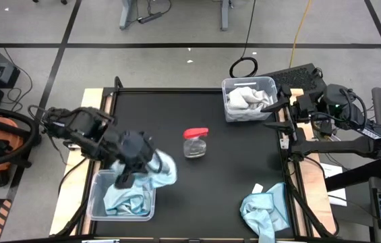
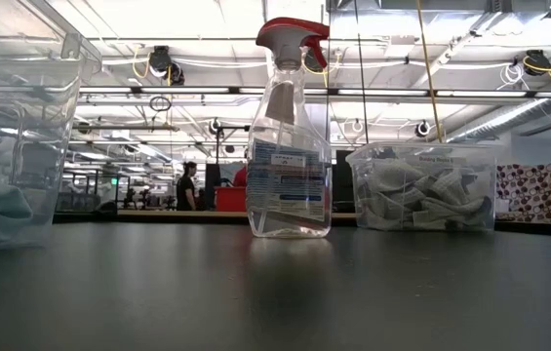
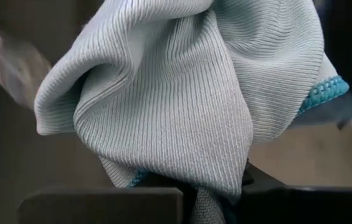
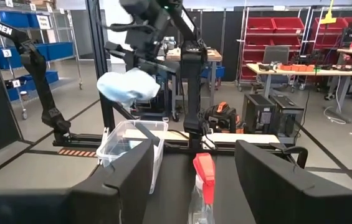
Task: Sort microfiber towel by color & place in baskets
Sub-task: Put the blue towel into the bottom transparent bin
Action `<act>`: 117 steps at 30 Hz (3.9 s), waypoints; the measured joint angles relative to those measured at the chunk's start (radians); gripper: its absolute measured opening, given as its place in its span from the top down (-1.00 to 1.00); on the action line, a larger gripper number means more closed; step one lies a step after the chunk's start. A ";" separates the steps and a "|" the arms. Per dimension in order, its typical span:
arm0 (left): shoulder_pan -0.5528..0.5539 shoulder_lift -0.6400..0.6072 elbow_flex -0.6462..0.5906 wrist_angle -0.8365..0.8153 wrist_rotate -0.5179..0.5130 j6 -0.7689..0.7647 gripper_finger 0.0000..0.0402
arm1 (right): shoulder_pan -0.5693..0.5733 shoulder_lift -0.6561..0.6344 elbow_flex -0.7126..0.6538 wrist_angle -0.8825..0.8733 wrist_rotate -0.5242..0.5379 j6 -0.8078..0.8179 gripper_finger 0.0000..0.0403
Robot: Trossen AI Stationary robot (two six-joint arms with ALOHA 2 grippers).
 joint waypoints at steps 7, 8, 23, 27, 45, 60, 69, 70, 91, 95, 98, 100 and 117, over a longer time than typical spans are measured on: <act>-0.150 0.008 -0.038 -0.107 -0.008 -0.179 0.85 | 0.000 -0.001 0.000 -0.005 -0.004 0.017 -0.07; -0.167 0.008 -0.058 -0.110 -0.008 -0.194 0.85 | 0.000 -0.001 0.000 -0.005 -0.004 0.020 -0.07; -0.368 0.010 -0.417 -0.032 0.030 -0.394 0.85 | 0.000 -0.040 0.000 -0.043 -0.009 0.023 -0.07; -0.390 0.010 -0.518 -0.021 0.028 -0.441 0.85 | 0.000 -0.056 0.000 -0.063 -0.009 0.030 -0.07; -0.392 0.010 -0.825 0.234 0.044 -0.547 0.54 | 0.001 -0.089 0.000 -0.155 -0.091 0.092 -0.07; -0.370 0.006 -0.880 0.283 0.056 -0.578 -0.04 | 0.001 -0.089 0.000 -0.324 -0.175 0.140 -0.07; -0.356 -0.044 -0.880 0.350 0.040 -0.514 -0.05 | 0.007 -0.089 0.000 -0.489 -0.242 0.237 -0.07; -0.356 -0.050 -0.880 0.349 0.034 -0.515 -0.05 | 0.007 -0.089 0.000 -0.502 -0.241 0.244 -0.07; -0.394 -0.209 -0.879 0.302 0.079 -0.522 -0.37 | 0.007 -0.072 0.000 -0.585 -0.186 0.503 -0.07; -0.394 -0.217 -0.879 0.313 0.041 -0.513 -0.36 | 0.007 -0.072 0.000 -0.589 -0.182 0.506 -0.07; -0.400 -0.209 -0.889 0.392 0.014 -0.477 -0.27 | 0.007 -0.071 0.000 -0.591 -0.175 0.509 -0.07; -0.403 -0.193 -0.904 0.436 0.002 -0.445 -0.16 | 0.007 -0.071 0.000 -0.592 -0.162 0.510 -0.07; -0.402 -0.147 -1.192 0.660 -0.040 -0.444 0.84 | 0.007 -0.070 0.000 -0.592 -0.126 0.491 -0.07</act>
